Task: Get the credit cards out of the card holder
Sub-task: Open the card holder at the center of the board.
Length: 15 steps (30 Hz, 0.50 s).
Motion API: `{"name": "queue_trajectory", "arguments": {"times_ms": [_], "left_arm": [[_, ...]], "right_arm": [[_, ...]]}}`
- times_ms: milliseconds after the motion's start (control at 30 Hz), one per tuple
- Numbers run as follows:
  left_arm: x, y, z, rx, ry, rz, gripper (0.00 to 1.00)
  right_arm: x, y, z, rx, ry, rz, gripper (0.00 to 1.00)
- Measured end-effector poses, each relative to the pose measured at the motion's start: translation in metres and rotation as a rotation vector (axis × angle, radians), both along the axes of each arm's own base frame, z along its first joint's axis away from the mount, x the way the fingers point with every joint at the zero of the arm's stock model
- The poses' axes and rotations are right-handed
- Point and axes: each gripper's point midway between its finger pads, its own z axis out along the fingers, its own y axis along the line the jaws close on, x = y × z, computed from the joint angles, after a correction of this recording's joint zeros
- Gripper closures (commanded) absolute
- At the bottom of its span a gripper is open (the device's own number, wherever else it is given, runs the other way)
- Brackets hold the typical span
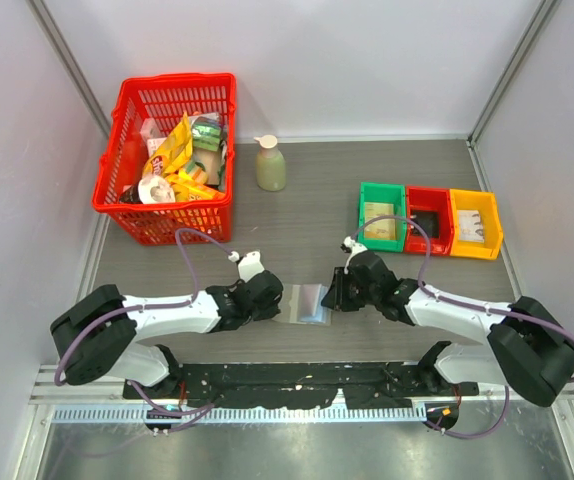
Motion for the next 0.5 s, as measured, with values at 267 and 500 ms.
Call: {"name": "queue_trajectory", "arguments": {"times_ms": [267,500], "left_arm": [[0.000,-0.004,-0.001,-0.014,0.002,-0.006,1.00],[0.001,-0.006,-0.002,-0.019,0.003,-0.008,1.00]], "right_arm": [[0.002,0.009,-0.003,0.036,0.004,0.013,0.79],[0.002,0.016,0.002,0.064,-0.005,0.033,0.79]]}}
